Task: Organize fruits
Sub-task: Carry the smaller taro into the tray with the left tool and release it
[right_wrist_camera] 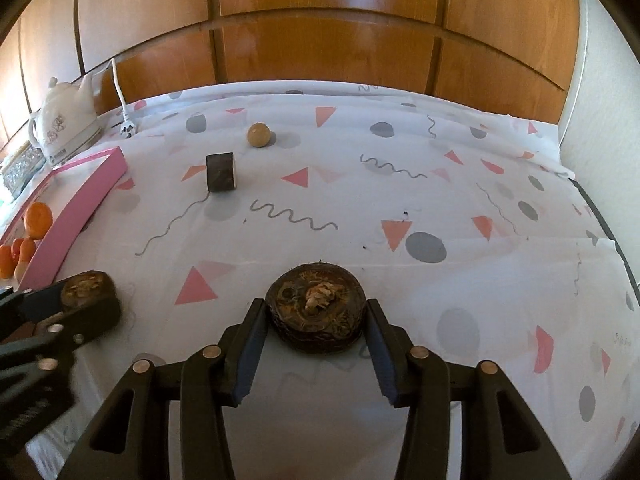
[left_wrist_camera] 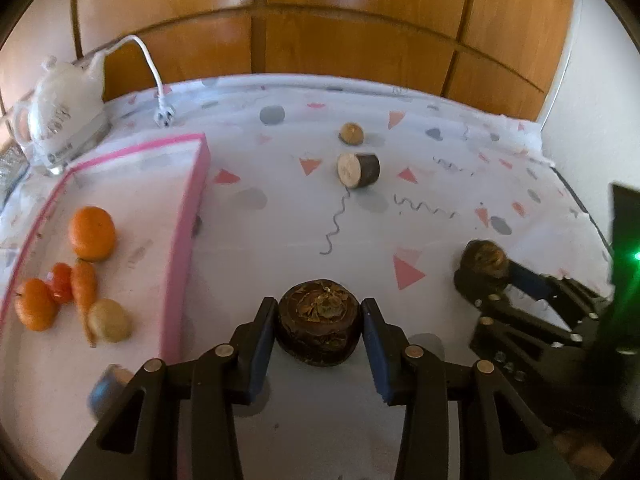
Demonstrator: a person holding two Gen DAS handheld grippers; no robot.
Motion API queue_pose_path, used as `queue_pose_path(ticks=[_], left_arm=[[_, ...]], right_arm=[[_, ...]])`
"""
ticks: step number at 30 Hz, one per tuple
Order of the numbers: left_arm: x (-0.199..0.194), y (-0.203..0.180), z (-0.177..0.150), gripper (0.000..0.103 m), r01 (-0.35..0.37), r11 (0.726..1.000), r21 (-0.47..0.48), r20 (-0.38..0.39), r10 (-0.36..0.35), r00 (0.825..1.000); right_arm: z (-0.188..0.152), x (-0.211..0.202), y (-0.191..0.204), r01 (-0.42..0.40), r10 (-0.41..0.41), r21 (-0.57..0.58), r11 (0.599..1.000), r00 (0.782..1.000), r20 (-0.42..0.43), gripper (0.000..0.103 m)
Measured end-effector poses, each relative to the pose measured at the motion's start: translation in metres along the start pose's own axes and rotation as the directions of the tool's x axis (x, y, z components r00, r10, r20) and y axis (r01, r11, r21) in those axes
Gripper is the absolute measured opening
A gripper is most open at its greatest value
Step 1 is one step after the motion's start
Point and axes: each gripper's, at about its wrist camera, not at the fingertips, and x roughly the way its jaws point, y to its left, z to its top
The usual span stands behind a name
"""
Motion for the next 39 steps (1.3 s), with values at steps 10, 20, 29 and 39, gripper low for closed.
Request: queue_pose_path(ticks=[10,20,29,39], left_arm=[[-0.047,0.019,0.011,0.042,0.009,0.999,-0.052,0.092,-0.005,0.996],[-0.08,0.042,0.013,0.042,-0.049,0.996,-0.076,0.16,0.061,0.985],[-0.09,0.06,0.011,0.042,-0.064,0.991,-0.117,0.171,0.084,0.982],[-0.094,0.081,0.008,0.042,-0.094,0.983,-0.155,0.165,0.119,0.979]], right_arm=[[0.0,0.001,0.004,0.028,-0.027,-0.027,0.999,1.0,0.014,0.049],[-0.001,0.0,0.006,0.036,-0.036,-0.033,0.999,0.999,0.019,0.049],[-0.001,0.001,0.006,0.043,-0.042,-0.038,0.998,0.999,0.019,0.049],[-0.001,0.001,0.008,0.053,-0.052,-0.048,0.997,0.998,0.02,0.049]])
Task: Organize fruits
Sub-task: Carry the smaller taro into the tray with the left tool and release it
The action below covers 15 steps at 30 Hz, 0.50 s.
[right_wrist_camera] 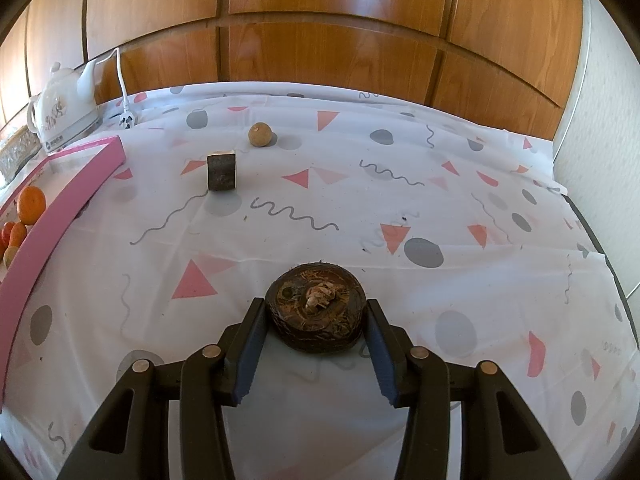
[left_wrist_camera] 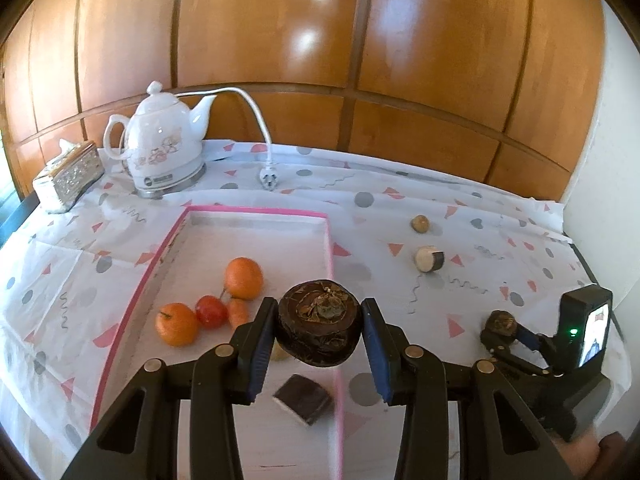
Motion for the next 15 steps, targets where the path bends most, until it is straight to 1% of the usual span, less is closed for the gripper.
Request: queue_pose_path(ticks=[5,8,13,15], left_arm=[[0.004,0.027,-0.003,0.042,-0.046,0.998,-0.038,-0.023,0.045,0.999],[0.007,0.055,-0.01,0.042,-0.099,0.992,-0.077,-0.045,0.095,0.994],[0.013,0.104,-0.027,0.042,-0.181,0.967,-0.177,-0.118,0.162,0.98],[0.013,0.114,-0.033,0.042,-0.201,0.96,-0.194,-0.131,0.178,0.975]], right_arm=[[0.0,0.0,0.0,0.001,-0.001,-0.002,1.0,1.0,0.0,0.049],[0.0,0.0,0.0,0.001,-0.001,-0.001,1.0,1.0,0.0,0.049],[0.0,0.0,0.0,0.0,0.0,-0.001,1.0,1.0,0.0,0.049],[0.0,0.0,0.0,0.0,0.0,-0.001,1.0,1.0,0.001,0.049]])
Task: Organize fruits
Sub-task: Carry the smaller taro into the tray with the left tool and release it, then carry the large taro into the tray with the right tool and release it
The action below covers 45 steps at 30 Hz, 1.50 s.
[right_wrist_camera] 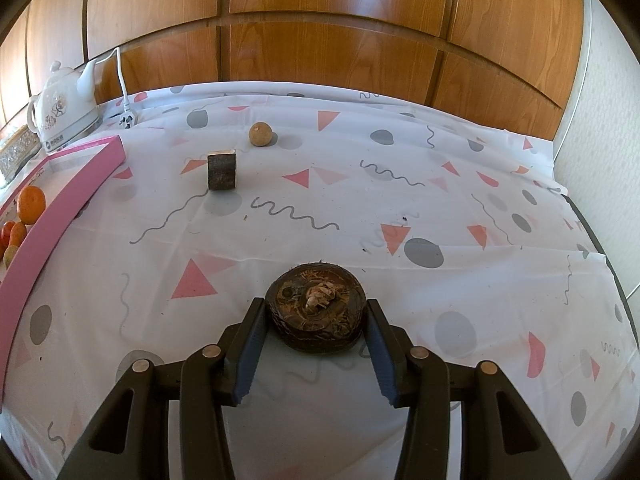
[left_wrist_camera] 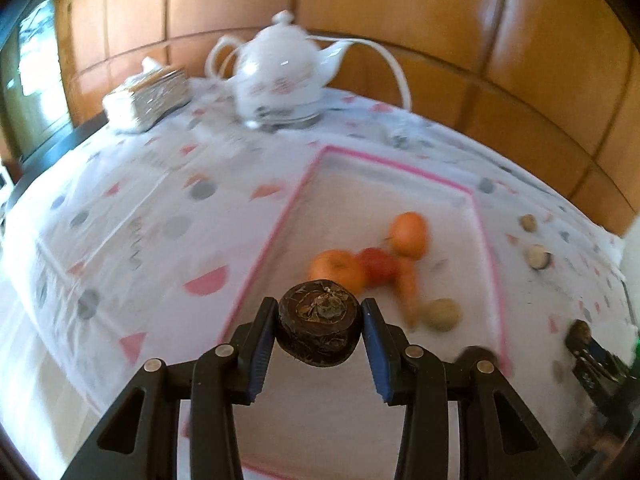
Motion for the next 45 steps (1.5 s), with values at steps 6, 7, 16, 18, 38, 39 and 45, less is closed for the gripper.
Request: queue_pose_path(ticks=[6,7,16,18,38,39,45], left_arm=[[0.007,0.005,-0.005,0.042,-0.013,1.0,-0.002,-0.02,0.013,1.0],[0.009,0.003,-0.005,0.042,-0.009,1.0,0.001,-0.023,0.009,1.0],[0.02,-0.018,-0.008,0.043,0.015,0.999,0.04,-0.049,-0.013,0.999],[0.022,-0.02,-0.009,0.043,0.015,0.999,0.045,-0.05,-0.012,0.999],[-0.005,-0.022,-0.007,0.052,0.043,0.997,0.057,0.021,-0.044,0.999],[-0.006,-0.022,-0.007,0.052,0.044,0.997,0.057,0.023,-0.045,0.999],[-0.008,-0.021,-0.007,0.052,0.046,0.998,0.052,0.027,-0.047,0.999]], right_arm=[[0.0,0.0,0.0,0.0,0.0,-0.001,1.0,1.0,0.0,0.049],[0.0,0.0,0.0,0.0,0.0,0.0,1.0,1.0,0.0,0.049],[0.0,0.0,0.0,0.002,-0.002,-0.003,1.0,1.0,-0.002,0.049],[0.0,0.0,0.001,0.002,-0.002,-0.004,1.0,1.0,-0.002,0.049],[0.006,-0.003,0.007,0.018,-0.019,-0.022,1.0,0.999,-0.026,0.048],[0.007,-0.004,0.008,0.002,-0.002,-0.017,1.0,1.0,-0.028,0.048],[0.017,-0.012,0.033,-0.109,0.108,-0.03,0.994,0.993,-0.044,0.048]])
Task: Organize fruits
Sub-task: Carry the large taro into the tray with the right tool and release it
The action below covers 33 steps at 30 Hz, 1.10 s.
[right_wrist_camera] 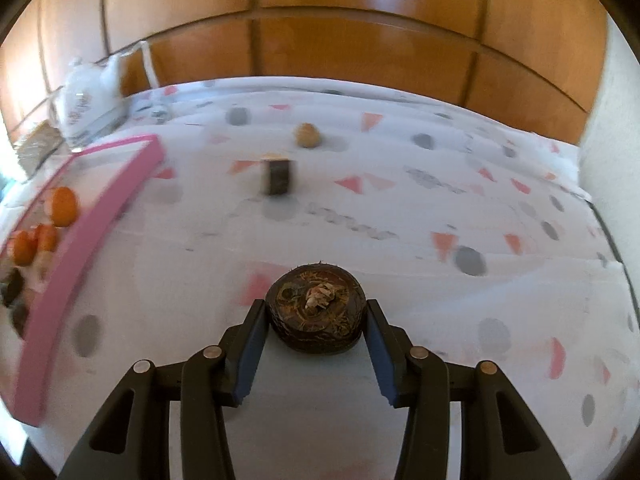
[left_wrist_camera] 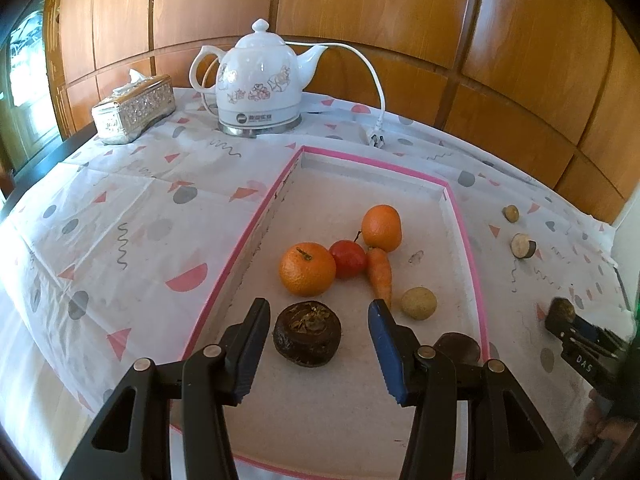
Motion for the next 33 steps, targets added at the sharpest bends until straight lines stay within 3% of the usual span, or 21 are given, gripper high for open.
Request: queue_pose_path(ticks=[7,15,21,33], left_arm=[[-0.004,0.002,-0.002,0.052,0.001,1.0,-0.009,0.007,-0.001,1.0],[-0.007,0.008,-0.002,0.052,-0.003,1.0,-0.026,0.014,0.003,1.0],[-0.006,0.014,-0.002,0.052,-0.005,0.999,-0.04,0.011,0.006,1.0],[-0.001,0.025,-0.002,0.052,-0.014,0.998,-0.069,-0.003,0.013,1.0]], right_arm=[[0.02,-0.018,0.046,-0.145,0.147,-0.073,0.987,0.989,0.027,0.048],[0.043,-0.034,0.097,-0.268,0.278,-0.168,0.949,0.96,0.038,0.048],[0.055,-0.036,0.135,-0.313,0.33,-0.242,0.918,0.943,0.032,0.048],[0.061,-0.004,0.181,-0.336,0.339,-0.306,0.891,0.94,-0.045,0.049]])
